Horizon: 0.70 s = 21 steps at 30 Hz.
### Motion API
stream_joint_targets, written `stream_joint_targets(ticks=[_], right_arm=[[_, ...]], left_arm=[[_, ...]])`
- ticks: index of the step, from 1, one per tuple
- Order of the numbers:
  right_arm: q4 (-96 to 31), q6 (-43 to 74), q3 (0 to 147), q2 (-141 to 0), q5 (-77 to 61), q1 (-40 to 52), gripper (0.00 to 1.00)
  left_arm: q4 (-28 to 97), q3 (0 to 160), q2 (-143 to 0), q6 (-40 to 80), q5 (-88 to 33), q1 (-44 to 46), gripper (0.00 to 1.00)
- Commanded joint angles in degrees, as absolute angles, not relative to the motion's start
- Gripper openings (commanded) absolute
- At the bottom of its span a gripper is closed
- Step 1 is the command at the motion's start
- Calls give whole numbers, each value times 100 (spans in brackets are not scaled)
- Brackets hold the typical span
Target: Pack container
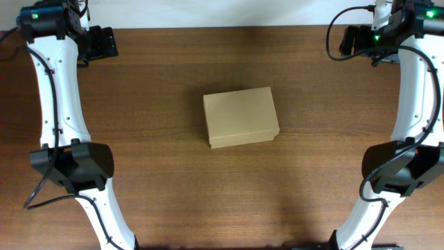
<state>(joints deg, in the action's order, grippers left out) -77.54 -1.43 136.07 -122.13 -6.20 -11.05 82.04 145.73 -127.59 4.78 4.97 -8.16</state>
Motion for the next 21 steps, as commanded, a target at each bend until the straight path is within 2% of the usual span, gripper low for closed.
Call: stream_joint_targets(ticks=[1,13,21], right_arm=[[-7754,-99,13692,-12217,-576,-1090,99],[-6724,-104,13539,-11579,-788,-1092,99],[-5596,-99,12086,-10427,-727,-1090,99]], left_arm=[[8211,14652,-12597,491,497,-832,99],[8208,14652,-12597,491,497,-832,99],[8211,14652,-12597,491,495,-832,99]])
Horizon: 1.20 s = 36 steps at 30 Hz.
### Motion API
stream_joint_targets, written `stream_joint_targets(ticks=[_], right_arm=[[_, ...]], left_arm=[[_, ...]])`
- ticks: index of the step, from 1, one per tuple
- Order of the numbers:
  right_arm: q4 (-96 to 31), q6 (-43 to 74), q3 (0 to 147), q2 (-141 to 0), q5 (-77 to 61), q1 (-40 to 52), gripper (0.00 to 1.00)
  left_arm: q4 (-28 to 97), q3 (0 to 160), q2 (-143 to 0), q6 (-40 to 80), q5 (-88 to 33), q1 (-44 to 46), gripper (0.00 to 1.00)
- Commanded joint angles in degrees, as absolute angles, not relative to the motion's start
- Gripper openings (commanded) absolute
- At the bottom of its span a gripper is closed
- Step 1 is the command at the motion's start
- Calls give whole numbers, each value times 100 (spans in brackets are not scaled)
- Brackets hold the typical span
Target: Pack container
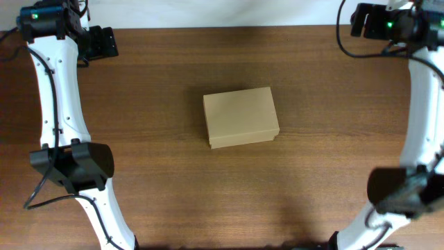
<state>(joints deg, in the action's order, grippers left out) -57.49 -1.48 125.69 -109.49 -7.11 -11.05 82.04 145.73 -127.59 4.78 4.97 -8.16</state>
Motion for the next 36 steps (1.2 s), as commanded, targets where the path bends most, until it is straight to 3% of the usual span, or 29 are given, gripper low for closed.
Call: stream_joint_targets(ticks=[1,21,36], right_arm=[[-5376,-99,11701,-10175,-729,-1090,99],[-2051,-99,5583,-5448,-746,-668,99],[-1535,-99,2390,-1730,-749,-183,99]], left_arm=[[8211,14652,-12597,491,497,-832,99],[8211,14652,-12597,491,497,-832,99],[8211,14652,-12597,491,497,-832,99]])
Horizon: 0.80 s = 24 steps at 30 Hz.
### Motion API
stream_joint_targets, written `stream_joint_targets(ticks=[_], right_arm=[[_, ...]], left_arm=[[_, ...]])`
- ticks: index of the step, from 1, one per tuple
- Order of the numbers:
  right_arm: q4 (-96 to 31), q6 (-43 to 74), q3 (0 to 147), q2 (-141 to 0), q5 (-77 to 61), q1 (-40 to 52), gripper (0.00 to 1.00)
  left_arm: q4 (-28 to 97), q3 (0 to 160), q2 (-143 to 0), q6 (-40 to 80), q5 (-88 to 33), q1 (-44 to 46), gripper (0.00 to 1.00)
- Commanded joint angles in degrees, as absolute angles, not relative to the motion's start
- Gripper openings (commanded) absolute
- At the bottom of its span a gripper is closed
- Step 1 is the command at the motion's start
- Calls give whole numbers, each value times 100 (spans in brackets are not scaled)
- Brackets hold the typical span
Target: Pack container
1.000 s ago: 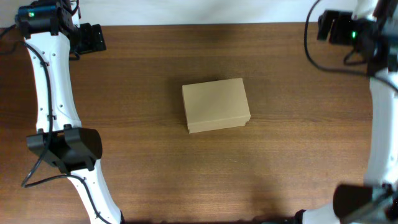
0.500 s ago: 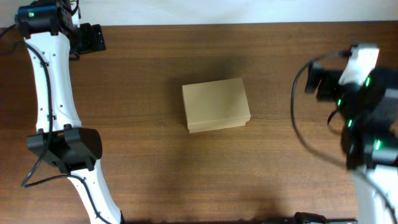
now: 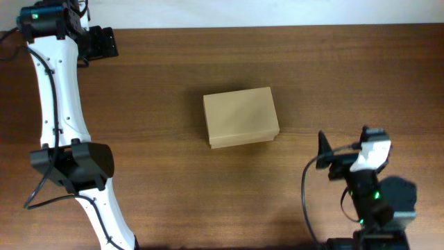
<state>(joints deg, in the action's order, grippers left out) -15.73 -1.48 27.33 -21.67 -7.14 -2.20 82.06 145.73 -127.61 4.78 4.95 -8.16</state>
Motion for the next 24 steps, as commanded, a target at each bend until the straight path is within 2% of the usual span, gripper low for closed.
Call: stream_joint_targets(ticks=[1,12,24], right_arm=[[-1535,-99,2244,-1533,-746,-183,99],[-1455,-102,1138,-150,-742,-185,99],[-1081,-102,648,-14,-722,-189,99]], left_arm=[[8211,14652,-12597,491,497,-832,99],[8211,14652,-12597,491,497,-832,99],[8211,14652,-12597,491,497,-832,99]])
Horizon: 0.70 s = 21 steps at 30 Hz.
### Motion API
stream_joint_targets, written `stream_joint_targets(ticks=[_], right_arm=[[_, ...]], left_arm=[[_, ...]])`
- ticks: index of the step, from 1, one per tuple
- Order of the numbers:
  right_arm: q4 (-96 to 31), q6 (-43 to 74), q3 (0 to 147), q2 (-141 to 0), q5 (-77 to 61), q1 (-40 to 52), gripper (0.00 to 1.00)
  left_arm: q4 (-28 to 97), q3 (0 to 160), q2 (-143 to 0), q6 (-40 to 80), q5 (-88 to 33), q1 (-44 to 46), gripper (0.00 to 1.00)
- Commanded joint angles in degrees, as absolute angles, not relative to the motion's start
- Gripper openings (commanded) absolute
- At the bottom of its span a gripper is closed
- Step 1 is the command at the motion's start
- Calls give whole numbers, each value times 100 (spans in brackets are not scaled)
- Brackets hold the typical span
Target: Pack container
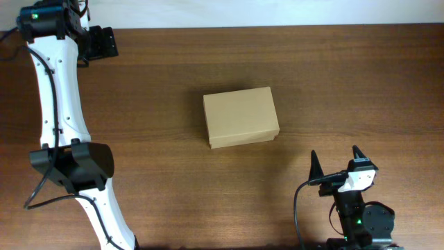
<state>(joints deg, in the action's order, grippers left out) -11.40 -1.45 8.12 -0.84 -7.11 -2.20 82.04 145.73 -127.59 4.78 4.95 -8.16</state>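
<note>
A closed brown cardboard box [241, 117] lies flat in the middle of the wooden table [159, 167]. My right arm is folded down at the front right. Its gripper [334, 153] points toward the back, and its two black fingertips [313, 164] stand wide apart with nothing between them, well short of the box. My left arm reaches along the left side to the far back left corner. The left gripper [103, 42] there is a dark block, and its jaws cannot be made out. Nothing is held.
The left arm's white links [59, 90] and black joint [73, 165] run along the left edge. The right arm's base [362, 221] sits at the front right edge. A pale wall strip borders the table's back edge.
The right gripper has dropped a little nearer the front edge, and both of its fingertips now show spread apart. The box and the left arm have not moved.
First the right arm stretched to the far back right corner, mirroring the left arm, and it was still there a moment later. Then it was folded down at the front right, and now sits lower still. The closed box and left arm stayed put throughout.
</note>
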Motion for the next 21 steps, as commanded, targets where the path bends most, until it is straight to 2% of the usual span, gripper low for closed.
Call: stream_joint_targets(ticks=[1,21], right_arm=[[-1079,-102,604,-14,-722,-189,99],[-895,-102,257,-14,-722,-189,99]], left_arm=[[8211,14652,-12597,491,495,-832,99],[8211,14652,-12597,491,495,-832,99]])
